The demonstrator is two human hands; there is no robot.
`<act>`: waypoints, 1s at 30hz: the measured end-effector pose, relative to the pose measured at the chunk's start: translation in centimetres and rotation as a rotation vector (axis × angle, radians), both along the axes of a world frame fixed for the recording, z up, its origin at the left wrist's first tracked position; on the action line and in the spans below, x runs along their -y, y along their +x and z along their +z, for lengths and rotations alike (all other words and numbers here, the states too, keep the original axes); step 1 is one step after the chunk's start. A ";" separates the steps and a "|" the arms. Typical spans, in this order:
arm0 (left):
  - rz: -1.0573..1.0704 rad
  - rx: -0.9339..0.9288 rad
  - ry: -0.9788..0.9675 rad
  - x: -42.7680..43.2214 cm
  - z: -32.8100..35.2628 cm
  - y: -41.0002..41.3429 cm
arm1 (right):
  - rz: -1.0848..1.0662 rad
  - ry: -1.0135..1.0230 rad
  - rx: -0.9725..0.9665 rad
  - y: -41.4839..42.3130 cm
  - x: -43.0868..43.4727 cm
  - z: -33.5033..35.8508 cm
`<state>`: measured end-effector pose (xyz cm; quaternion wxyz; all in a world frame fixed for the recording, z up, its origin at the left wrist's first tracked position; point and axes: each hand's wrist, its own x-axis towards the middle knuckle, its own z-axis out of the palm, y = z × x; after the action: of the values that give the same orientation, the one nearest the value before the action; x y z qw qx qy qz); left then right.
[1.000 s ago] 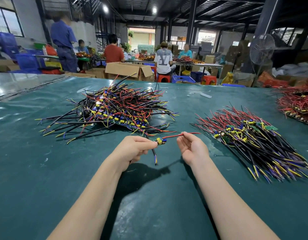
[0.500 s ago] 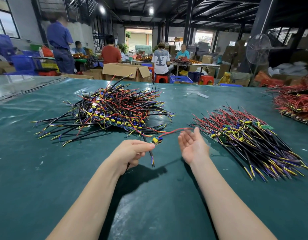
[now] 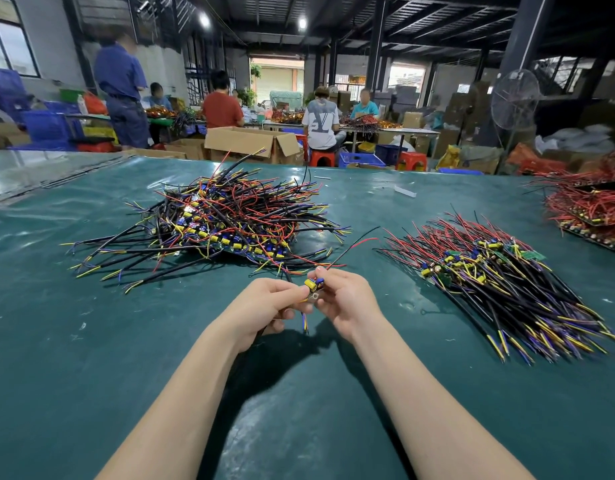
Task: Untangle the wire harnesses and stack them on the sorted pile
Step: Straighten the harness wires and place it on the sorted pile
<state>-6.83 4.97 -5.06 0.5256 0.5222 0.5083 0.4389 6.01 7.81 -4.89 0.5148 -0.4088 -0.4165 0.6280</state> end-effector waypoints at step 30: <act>0.380 0.844 0.074 -1.1 0.9 0.0 | 0.460 0.077 0.505 -2.6 1.8 -0.4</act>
<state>-6.83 6.09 -4.12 0.5778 0.2140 0.3208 0.7194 3.38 6.05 -5.34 0.2555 -0.4270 -0.6355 0.5903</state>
